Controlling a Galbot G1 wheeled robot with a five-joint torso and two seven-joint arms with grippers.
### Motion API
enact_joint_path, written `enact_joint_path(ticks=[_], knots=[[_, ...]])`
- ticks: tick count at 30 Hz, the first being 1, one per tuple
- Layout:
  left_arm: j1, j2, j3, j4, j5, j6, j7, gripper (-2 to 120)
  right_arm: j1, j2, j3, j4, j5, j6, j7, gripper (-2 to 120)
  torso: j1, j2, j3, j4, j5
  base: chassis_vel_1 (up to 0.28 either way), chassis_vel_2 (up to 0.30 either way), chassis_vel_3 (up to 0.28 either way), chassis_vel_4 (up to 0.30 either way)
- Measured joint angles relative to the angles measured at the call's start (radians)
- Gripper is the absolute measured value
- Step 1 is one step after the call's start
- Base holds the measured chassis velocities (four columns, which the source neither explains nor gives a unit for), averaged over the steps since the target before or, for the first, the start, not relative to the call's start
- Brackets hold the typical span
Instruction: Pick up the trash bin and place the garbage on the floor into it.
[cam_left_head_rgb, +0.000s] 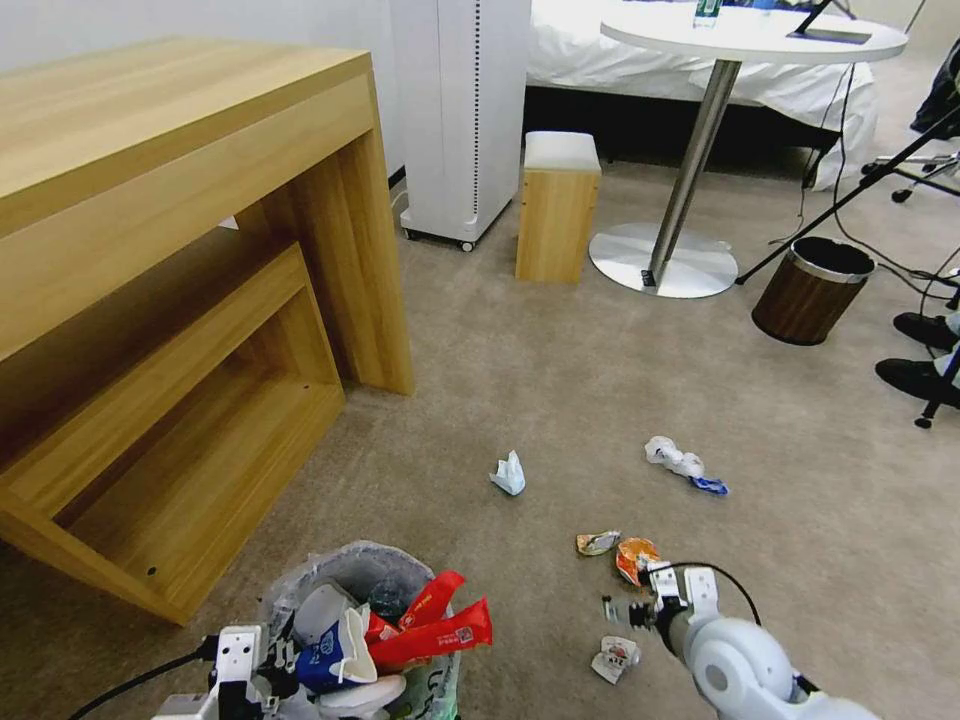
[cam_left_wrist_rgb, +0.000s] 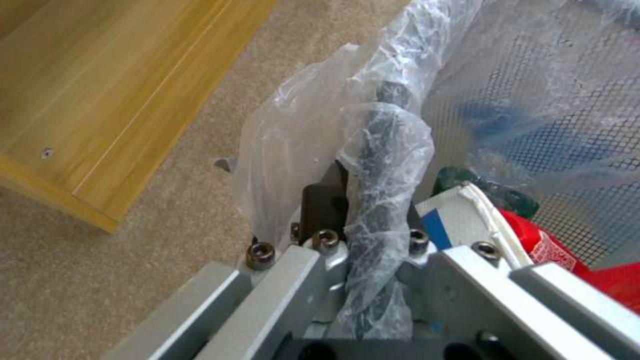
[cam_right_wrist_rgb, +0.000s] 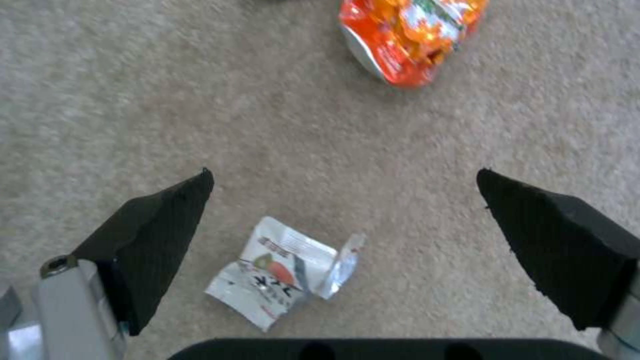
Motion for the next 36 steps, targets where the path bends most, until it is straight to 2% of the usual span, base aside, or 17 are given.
enact_joint_path(ticks=[4, 7, 36], knots=[[0.002, -0.003, 0.006, 0.003, 0.013, -0.003, 0.001, 0, -0.016, 0.007, 0.004, -0.026, -0.039, 0.028, -0.033, 100, 0.0, 0.0, 0.0, 0.0, 0.0, 0.0, 0.0, 0.0, 0.0], [0.004, -0.004, 0.01, 0.004, 0.022, -0.003, 0.004, 0, -0.023, 0.026, -0.01, -0.059, -0.09, 0.086, -0.085, 100, 0.0, 0.0, 0.0, 0.0, 0.0002, 0.0, 0.0, 0.0, 0.0], [0.031, 0.001, 0.015, 0.003, 0.056, -0.016, 0.02, 0, -0.043, 0.091, -0.029, -0.179, -0.261, 0.167, -0.156, 100, 0.0, 0.0, 0.0, 0.0, 0.0002, 0.0, 0.0, 0.0, 0.0]])
